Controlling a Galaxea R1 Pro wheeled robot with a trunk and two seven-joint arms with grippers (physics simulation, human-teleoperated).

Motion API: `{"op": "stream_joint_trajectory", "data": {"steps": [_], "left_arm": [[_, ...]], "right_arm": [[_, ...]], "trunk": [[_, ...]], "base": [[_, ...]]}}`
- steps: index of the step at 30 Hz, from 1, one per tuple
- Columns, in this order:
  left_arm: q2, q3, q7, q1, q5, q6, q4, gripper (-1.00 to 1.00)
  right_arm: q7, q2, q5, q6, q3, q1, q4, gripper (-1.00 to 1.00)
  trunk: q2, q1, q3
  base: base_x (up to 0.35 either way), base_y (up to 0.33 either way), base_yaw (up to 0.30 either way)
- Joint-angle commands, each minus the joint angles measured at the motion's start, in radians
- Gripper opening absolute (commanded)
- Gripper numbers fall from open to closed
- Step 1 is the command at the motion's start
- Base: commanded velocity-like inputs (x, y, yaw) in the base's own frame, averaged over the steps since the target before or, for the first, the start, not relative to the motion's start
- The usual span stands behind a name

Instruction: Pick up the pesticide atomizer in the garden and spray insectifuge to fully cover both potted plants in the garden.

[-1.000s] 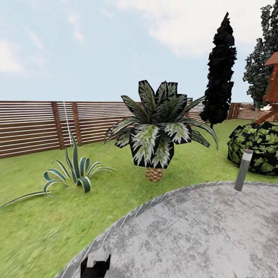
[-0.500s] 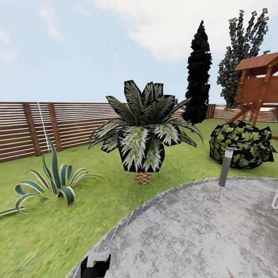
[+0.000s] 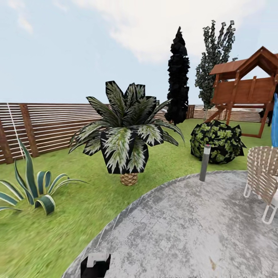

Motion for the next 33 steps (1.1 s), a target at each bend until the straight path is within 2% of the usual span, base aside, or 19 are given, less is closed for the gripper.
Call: {"op": "stream_joint_trajectory", "data": {"steps": [1,20,33], "left_arm": [[0.000,-0.001,-0.001,-0.001,0.001,-0.003,0.000,1.00],[0.000,-0.001,-0.001,-0.001,0.001,-0.003,0.000,1.00],[0.000,-0.001,-0.001,-0.001,0.001,-0.003,0.000,1.00]], "right_arm": [[0.000,0.000,-0.001,-0.003,-0.001,0.000,0.000,1.00],[0.000,0.000,-0.001,-0.002,-0.001,0.000,0.000,1.00],[0.000,0.000,0.000,-0.002,-0.001,0.000,-0.001,1.00]], "trunk": [[-0.001,0.000,-0.001],[-0.001,0.000,0.000],[-0.001,0.000,0.000]], "base": [[0.000,0.000,-0.292],[0.002,0.000,-0.294],[0.158,0.131,-0.276]]}}
